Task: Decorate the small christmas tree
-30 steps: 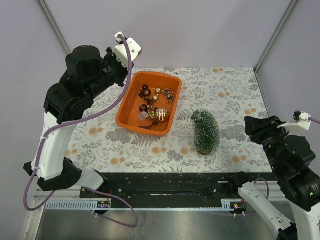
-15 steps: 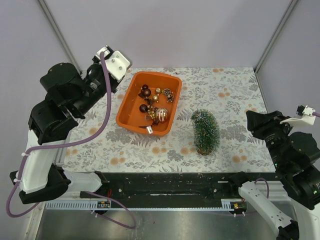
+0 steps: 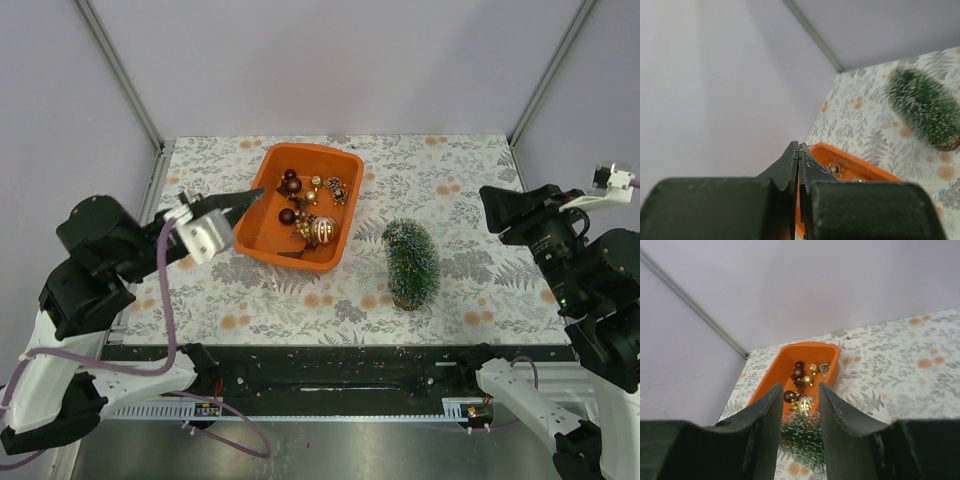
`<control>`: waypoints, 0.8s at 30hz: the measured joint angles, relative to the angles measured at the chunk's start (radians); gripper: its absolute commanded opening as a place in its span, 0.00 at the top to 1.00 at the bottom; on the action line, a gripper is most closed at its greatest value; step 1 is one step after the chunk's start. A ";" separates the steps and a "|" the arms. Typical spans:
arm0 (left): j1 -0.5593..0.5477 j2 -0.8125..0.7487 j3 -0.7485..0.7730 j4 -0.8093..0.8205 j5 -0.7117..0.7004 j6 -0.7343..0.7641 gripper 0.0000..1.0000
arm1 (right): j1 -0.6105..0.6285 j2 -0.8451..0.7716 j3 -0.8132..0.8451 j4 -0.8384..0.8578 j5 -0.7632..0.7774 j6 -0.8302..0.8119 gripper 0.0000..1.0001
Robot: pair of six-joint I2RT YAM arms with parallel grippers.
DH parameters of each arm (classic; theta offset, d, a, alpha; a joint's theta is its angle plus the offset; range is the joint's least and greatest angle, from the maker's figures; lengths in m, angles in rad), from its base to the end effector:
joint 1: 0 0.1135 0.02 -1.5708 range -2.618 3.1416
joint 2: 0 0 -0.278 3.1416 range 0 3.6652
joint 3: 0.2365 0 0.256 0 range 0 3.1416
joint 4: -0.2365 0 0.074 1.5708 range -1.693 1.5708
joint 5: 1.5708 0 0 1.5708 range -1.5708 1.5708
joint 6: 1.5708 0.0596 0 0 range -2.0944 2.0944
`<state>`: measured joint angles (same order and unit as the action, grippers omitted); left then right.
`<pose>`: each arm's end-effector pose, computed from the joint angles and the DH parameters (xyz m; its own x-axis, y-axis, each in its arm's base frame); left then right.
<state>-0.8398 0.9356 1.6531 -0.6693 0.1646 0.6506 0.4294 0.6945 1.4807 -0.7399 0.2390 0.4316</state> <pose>0.0834 -0.1076 0.5525 0.5366 0.2965 -0.7900 0.6519 0.4488 0.6112 0.0709 0.0170 0.5160 -0.0410 0.4282 -0.9027 -0.1897 0.8837 0.4278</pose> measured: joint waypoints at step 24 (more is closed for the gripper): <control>-0.002 -0.049 -0.082 0.304 0.465 0.052 1.00 | 0.011 0.546 0.349 0.138 -0.895 -0.005 0.35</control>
<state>-0.8417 0.8864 1.5715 -0.3649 0.6292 0.7025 0.4404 1.2407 1.8297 -0.6014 -0.6556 0.4267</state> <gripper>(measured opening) 0.013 0.608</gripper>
